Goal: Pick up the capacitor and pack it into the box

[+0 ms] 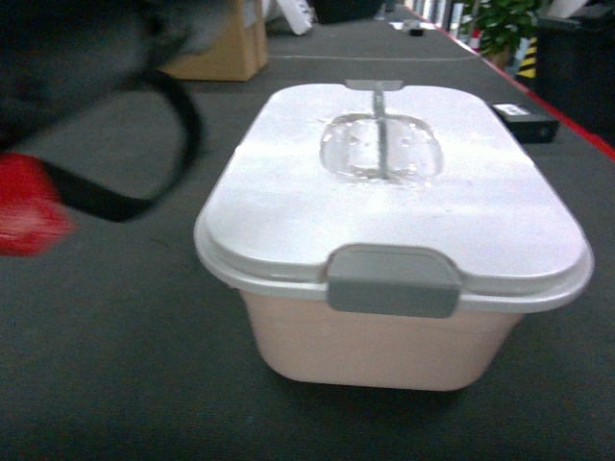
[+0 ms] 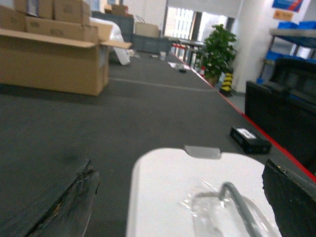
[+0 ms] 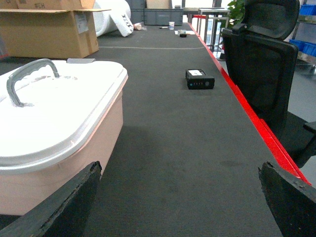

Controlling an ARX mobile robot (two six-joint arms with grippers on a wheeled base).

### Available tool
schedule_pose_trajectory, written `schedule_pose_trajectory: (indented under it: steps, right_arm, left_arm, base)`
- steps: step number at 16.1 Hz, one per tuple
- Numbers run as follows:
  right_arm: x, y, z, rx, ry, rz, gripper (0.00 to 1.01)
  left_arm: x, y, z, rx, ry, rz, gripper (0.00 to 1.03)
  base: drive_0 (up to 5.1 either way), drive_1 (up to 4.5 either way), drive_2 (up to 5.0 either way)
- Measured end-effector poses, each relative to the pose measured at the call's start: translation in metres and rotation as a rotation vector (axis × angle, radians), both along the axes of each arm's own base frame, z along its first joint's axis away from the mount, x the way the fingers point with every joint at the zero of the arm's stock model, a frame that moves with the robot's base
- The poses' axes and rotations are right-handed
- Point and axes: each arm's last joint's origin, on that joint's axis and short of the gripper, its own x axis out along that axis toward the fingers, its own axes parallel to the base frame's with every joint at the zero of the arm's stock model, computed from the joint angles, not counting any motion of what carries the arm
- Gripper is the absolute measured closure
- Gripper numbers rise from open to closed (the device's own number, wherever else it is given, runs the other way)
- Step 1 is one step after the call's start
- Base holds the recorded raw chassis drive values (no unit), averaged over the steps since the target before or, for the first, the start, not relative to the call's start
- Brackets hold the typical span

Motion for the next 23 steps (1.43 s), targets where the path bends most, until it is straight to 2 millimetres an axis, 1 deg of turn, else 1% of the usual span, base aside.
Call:
schedule_pose_trajectory:
  steps: [1, 2, 4, 5, 6, 7, 8, 13, 14, 15, 17, 19, 20, 21, 22, 23]
  right_arm:
    - [0.0, 0.0, 0.0, 0.0, 0.0, 0.0, 0.03]
    - [0.0, 0.0, 0.0, 0.0, -0.001, 0.0, 0.03]
    - [0.0, 0.0, 0.0, 0.0, 0.0, 0.0, 0.03]
    - [0.0, 0.0, 0.0, 0.0, 0.0, 0.0, 0.03]
    - [0.0, 0.0, 0.0, 0.0, 0.0, 0.0, 0.03]
    - [0.0, 0.0, 0.0, 0.0, 0.0, 0.0, 0.03]
    - [0.0, 0.0, 0.0, 0.0, 0.0, 0.0, 0.03]
    - [0.0, 0.0, 0.0, 0.0, 0.0, 0.0, 0.03]
    - [0.0, 0.0, 0.0, 0.0, 0.0, 0.0, 0.03]
    - [0.0, 0.0, 0.0, 0.0, 0.001, 0.0, 0.03]
    - [0.0, 0.0, 0.0, 0.0, -0.001, 0.0, 0.03]
    - [0.0, 0.0, 0.0, 0.0, 0.0, 0.0, 0.03]
    - [0.0, 0.0, 0.0, 0.0, 0.0, 0.0, 0.03]
    - [0.0, 0.0, 0.0, 0.0, 0.0, 0.0, 0.03]
    - [0.0, 0.0, 0.0, 0.0, 0.0, 0.0, 0.03]
    - [0.0, 0.0, 0.0, 0.0, 0.0, 0.0, 0.03]
  left_arm:
    - [-0.002, 0.023, 0.004, -0.015, -0.036, 0.048, 0.05]
    - [-0.003, 0.047, 0.002, -0.005, -0.049, 0.115, 0.05]
    - [-0.011, 0.091, -0.02, 0.051, -0.003, 0.234, 0.05]
    - [-0.022, 0.111, -0.027, 0.072, 0.0, 0.283, 0.05]
    - [-0.046, 0.135, -0.035, 0.113, -0.051, 0.338, 0.05]
    - [-0.057, 0.139, -0.052, 0.134, 0.003, 0.318, 0.05]
    - [-0.061, 0.139, -0.063, 0.141, 0.05, 0.303, 0.05]
    - [-0.061, 0.139, -0.06, 0.135, 0.033, 0.297, 0.05]
    - [-0.062, 0.143, -0.062, 0.164, 0.102, 0.224, 0.14]
    - [-0.072, 0.146, -0.063, 0.171, 0.118, 0.169, 0.26]
    - [-0.088, 0.152, -0.065, 0.169, 0.108, 0.157, 0.49]
    - [-0.1, 0.156, -0.069, 0.171, 0.12, 0.152, 0.72]
    - [-0.106, 0.16, -0.071, 0.171, 0.117, 0.137, 0.85]
    - [-0.111, 0.167, -0.074, 0.166, 0.078, 0.157, 0.97]
    - [-0.115, 0.169, -0.08, 0.163, 0.122, 0.172, 1.01]
    - [-0.122, 0.167, -0.086, 0.166, 0.145, 0.144, 1.01]
  base:
    - [0.0, 0.0, 0.0]
    - [0.0, 0.0, 0.0]
    - [0.0, 0.0, 0.0]
    - [0.0, 0.0, 0.0]
    - [0.0, 0.0, 0.0]
    - [0.0, 0.0, 0.0]
    - [0.0, 0.0, 0.0]
    - [0.0, 0.0, 0.0]
    - [0.0, 0.0, 0.0]
    - [0.0, 0.0, 0.0]
    - [0.0, 0.0, 0.0]
    - [0.0, 0.0, 0.0]
    - [0.0, 0.0, 0.0]
    - [0.0, 0.0, 0.0]
    - [0.0, 0.0, 0.0]
    - [0.0, 0.0, 0.0]
